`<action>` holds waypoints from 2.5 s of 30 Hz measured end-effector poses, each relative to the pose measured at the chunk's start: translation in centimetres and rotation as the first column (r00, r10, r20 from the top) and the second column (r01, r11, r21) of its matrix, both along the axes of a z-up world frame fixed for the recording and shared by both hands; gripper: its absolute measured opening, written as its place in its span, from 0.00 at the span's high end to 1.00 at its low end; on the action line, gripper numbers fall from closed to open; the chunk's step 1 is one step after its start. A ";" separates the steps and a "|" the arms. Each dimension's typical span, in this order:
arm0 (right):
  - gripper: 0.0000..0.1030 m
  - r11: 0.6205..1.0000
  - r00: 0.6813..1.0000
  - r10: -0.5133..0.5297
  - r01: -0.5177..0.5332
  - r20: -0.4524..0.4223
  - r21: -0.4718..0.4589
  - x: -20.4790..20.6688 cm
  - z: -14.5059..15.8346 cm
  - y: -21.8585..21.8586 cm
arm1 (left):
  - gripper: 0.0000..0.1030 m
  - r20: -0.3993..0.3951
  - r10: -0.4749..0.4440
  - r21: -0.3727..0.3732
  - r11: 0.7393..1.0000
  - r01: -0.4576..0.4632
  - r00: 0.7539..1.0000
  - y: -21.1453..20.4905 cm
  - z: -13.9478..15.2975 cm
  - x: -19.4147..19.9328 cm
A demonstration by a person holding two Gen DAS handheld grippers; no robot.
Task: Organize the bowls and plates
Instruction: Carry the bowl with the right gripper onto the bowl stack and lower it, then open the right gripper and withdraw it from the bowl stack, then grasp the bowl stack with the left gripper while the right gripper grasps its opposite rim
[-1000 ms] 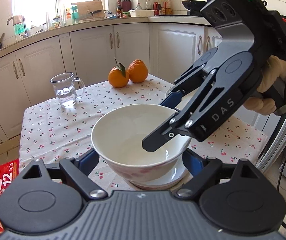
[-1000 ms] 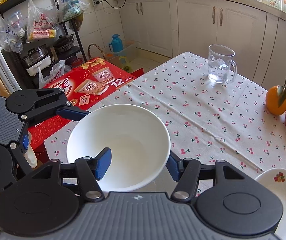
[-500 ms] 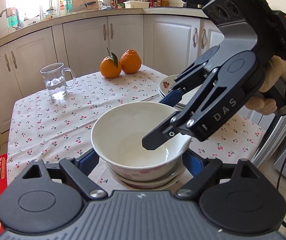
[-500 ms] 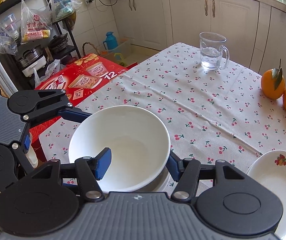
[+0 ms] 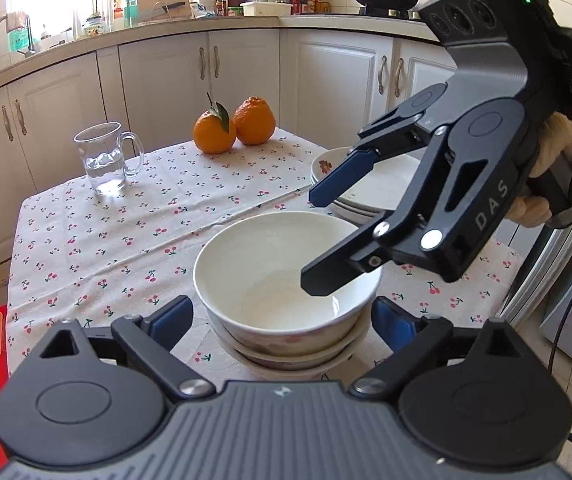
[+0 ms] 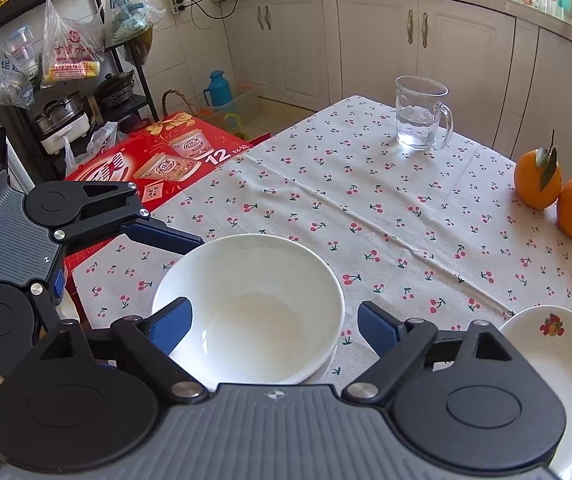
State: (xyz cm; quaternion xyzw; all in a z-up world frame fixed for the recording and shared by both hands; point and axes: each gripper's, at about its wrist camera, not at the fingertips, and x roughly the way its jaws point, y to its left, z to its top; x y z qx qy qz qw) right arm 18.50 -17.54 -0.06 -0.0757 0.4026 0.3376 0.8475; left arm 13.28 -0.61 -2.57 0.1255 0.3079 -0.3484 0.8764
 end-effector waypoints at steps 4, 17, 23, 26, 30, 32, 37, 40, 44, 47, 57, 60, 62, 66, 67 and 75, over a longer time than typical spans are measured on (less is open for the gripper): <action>0.01 1.000 0.999 0.007 -0.007 0.047 -0.010 -1.4 0.5 -0.3 | 0.03 0.017 -0.018 -0.027 0.999 0.019 1.000 1.1 0.2 -0.7; 0.00 0.994 0.989 0.030 -0.014 0.146 -0.106 -6.2 0.1 -0.9 | 0.01 -0.003 0.025 -0.022 0.999 -0.025 1.000 3.6 -0.4 -1.3; 0.00 0.978 0.979 0.084 -0.046 0.185 -0.204 -7.7 -2.3 -0.4 | 0.01 -0.001 -0.011 0.033 0.999 0.011 1.000 3.6 -1.6 -0.6; 0.00 0.971 0.975 0.117 -0.072 0.190 -0.228 -7.7 -3.4 -0.3 | 0.01 -0.018 -0.040 0.061 0.997 0.041 0.999 3.3 -2.4 0.1; 0.00 0.968 0.978 0.129 -0.088 0.164 -0.237 -6.9 -4.7 -0.1 | 0.01 -0.052 -0.065 0.046 0.997 0.068 0.997 3.2 -3.3 1.6; 0.00 0.966 0.979 0.132 -0.093 0.154 -0.240 -6.3 -5.3 -0.1 | 0.01 -0.065 -0.076 0.046 0.996 0.079 0.995 3.1 -3.8 2.2; 0.00 0.962 0.974 0.177 -0.141 0.140 -0.234 -5.3 -5.9 0.1 | 0.01 -0.070 -0.159 0.113 0.980 0.166 0.985 2.3 -4.7 3.1; 0.00 0.956 0.966 0.216 -0.179 0.141 -0.232 -4.9 -5.9 0.3 | 0.02 -0.080 -0.218 0.129 0.965 0.227 0.973 1.9 -4.8 3.5; 0.00 0.946 0.957 0.260 -0.225 0.132 -0.235 -4.1 -6.0 0.5 | 0.03 -0.081 -0.303 0.168 0.935 0.312 0.950 0.9 -4.9 3.7; 0.01 0.941 0.953 0.281 -0.250 0.113 -0.228 -3.5 -6.1 0.6 | 0.05 -0.094 -0.338 0.169 0.922 0.349 0.937 0.6 -5.0 4.2; 0.07 0.923 0.938 0.338 -0.315 0.074 -0.222 -2.7 -5.9 1.1 | 0.18 -0.134 -0.404 0.138 0.897 0.420 0.905 0.6 -4.7 5.0; 0.09 0.919 0.937 0.343 -0.320 0.067 -0.231 -2.3 -5.9 1.1 | 0.21 -0.142 -0.420 0.126 0.891 0.437 0.896 0.6 -4.7 5.0; 0.11 0.918 0.936 0.346 -0.324 0.060 -0.230 -2.1 -5.9 1.1 | 0.22 -0.145 -0.431 0.121 0.886 0.449 0.890 0.6 -4.6 5.1; 0.12 0.913 0.933 0.357 -0.337 0.050 -0.229 -1.8 -5.8 1.1 | 0.22 -0.154 -0.445 0.109 0.880 0.463 0.882 0.7 -4.6 5.4; 0.12 0.913 0.932 0.358 -0.339 0.048 -0.228 -1.8 -5.8 1.2 | 0.22 -0.156 -0.449 0.108 0.877 0.468 0.880 0.7 -4.6 5.5; 0.14 0.911 0.930 0.366 -0.352 0.029 -0.214 -1.6 -5.7 1.2 | 0.24 -0.163 -0.481 0.100 0.861 0.499 0.862 0.7 -4.6 5.8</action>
